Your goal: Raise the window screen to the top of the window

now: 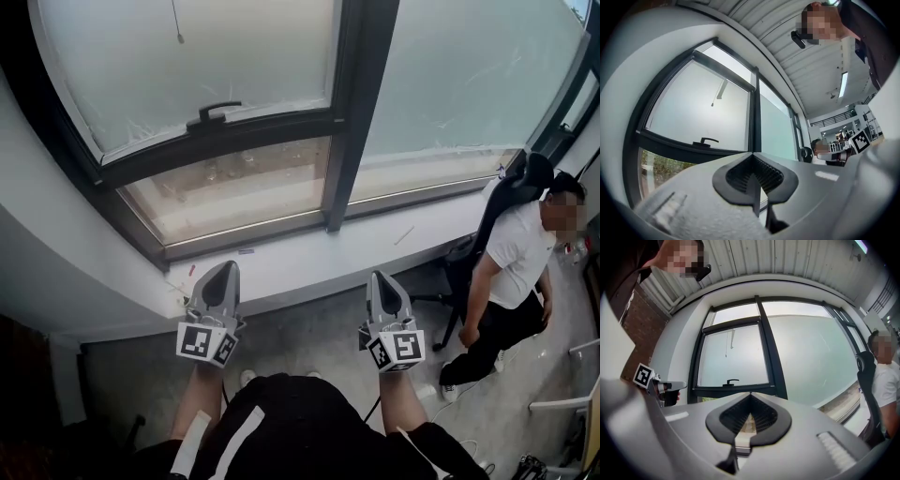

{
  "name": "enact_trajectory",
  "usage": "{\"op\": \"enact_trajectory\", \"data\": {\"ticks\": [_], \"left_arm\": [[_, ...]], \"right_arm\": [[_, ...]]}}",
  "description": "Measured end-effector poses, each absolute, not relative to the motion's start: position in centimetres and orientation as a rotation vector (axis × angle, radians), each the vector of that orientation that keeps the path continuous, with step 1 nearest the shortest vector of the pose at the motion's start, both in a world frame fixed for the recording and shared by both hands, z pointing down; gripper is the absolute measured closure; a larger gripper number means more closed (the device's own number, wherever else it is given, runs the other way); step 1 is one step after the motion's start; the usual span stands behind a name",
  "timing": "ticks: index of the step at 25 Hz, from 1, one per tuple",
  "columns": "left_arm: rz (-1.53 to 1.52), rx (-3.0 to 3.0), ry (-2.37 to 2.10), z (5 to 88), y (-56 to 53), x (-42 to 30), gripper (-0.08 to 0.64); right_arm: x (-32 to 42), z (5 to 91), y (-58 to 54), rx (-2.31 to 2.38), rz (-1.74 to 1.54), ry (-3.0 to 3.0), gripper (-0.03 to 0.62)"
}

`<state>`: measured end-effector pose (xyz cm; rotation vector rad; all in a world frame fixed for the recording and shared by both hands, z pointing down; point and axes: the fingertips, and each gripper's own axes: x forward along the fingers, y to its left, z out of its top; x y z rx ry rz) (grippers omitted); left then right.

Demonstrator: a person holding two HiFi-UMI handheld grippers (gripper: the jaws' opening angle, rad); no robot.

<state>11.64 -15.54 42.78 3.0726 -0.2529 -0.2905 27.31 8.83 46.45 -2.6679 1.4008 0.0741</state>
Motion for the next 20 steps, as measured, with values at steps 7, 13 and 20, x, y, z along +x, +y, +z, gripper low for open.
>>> {"op": "enact_trajectory", "data": {"ticks": [7, 13, 20], "left_arm": [[-0.264, 3.072, -0.292, 43.5, -18.8, 8.7, 0.557], [-0.267, 3.062, -0.256, 43.7, -20.2, 8.1, 0.557], [-0.282, 3.048, -0.250, 43.3, -21.5, 7.5, 0.555]], "right_arm": [[25.0, 46.4, 5.2, -2.641, 0.061, 1.423, 0.588], [23.6, 46.3, 3.0, -2.636, 0.067, 1.427, 0.588], [22.8, 46.2, 1.8, -2.640, 0.064, 1.421, 0.588]]}}
